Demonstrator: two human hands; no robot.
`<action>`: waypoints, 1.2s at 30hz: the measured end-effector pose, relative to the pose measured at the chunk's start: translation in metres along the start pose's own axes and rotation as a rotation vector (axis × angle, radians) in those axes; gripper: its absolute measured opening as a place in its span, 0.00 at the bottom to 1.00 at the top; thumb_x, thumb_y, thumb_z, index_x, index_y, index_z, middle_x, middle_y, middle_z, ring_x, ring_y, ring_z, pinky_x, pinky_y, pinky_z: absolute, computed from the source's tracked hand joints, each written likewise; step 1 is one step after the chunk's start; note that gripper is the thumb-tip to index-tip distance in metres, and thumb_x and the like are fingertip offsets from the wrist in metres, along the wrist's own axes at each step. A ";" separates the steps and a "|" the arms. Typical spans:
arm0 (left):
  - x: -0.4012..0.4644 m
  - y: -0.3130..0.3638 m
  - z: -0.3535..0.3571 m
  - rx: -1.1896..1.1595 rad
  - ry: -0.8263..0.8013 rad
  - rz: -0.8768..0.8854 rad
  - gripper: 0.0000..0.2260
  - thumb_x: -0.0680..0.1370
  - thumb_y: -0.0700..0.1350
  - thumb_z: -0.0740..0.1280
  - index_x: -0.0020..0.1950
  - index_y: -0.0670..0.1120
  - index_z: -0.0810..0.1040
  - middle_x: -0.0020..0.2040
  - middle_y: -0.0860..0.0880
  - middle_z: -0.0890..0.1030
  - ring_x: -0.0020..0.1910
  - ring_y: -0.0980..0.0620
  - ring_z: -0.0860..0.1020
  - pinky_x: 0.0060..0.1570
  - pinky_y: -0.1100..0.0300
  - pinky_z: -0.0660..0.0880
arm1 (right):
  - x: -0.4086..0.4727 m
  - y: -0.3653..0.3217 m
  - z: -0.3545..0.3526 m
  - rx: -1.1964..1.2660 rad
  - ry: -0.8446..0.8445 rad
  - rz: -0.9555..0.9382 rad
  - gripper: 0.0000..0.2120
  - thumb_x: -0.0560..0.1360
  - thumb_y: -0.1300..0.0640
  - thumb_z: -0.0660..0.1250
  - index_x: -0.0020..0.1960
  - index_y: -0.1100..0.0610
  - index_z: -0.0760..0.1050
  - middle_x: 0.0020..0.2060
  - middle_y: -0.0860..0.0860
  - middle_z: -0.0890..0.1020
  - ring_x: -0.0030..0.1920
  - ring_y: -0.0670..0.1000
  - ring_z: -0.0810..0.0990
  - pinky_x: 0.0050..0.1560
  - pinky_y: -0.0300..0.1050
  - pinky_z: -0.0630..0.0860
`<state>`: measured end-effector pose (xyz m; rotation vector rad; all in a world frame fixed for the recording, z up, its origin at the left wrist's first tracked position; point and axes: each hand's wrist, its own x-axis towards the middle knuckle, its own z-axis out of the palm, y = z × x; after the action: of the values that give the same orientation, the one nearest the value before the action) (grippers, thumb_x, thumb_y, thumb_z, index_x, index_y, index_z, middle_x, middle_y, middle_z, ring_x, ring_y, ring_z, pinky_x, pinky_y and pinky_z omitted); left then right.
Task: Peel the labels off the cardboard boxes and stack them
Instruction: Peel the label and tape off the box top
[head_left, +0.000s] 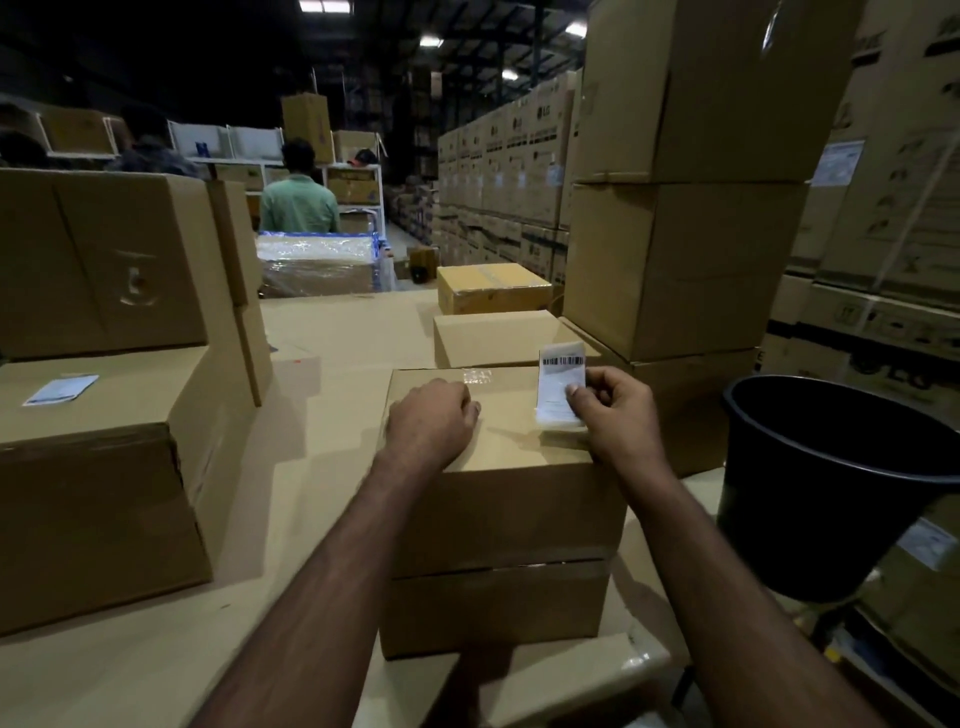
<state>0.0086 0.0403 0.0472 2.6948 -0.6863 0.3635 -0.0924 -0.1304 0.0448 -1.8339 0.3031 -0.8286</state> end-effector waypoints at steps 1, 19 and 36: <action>0.000 0.005 0.001 -0.009 -0.003 0.010 0.14 0.83 0.53 0.60 0.59 0.48 0.80 0.54 0.49 0.82 0.47 0.51 0.75 0.44 0.54 0.73 | 0.000 0.000 -0.002 0.043 0.005 0.012 0.10 0.79 0.59 0.67 0.60 0.56 0.78 0.49 0.47 0.82 0.52 0.47 0.81 0.53 0.48 0.82; 0.023 0.245 0.040 -0.489 -0.269 0.477 0.12 0.81 0.54 0.62 0.58 0.50 0.79 0.54 0.48 0.83 0.54 0.46 0.80 0.54 0.48 0.78 | 0.046 0.041 -0.231 -0.634 0.642 -0.037 0.07 0.78 0.61 0.66 0.53 0.59 0.82 0.45 0.54 0.85 0.45 0.53 0.82 0.43 0.43 0.74; 0.033 0.238 0.054 -0.448 -0.260 0.503 0.10 0.82 0.55 0.61 0.55 0.52 0.78 0.47 0.53 0.80 0.47 0.52 0.79 0.50 0.49 0.80 | 0.041 0.046 -0.211 -0.881 0.291 -0.015 0.11 0.78 0.58 0.66 0.60 0.53 0.81 0.55 0.51 0.84 0.56 0.51 0.81 0.59 0.51 0.79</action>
<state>-0.0732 -0.1908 0.0695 2.1374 -1.3475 -0.0335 -0.1948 -0.3237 0.0634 -2.5113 0.9587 -1.0713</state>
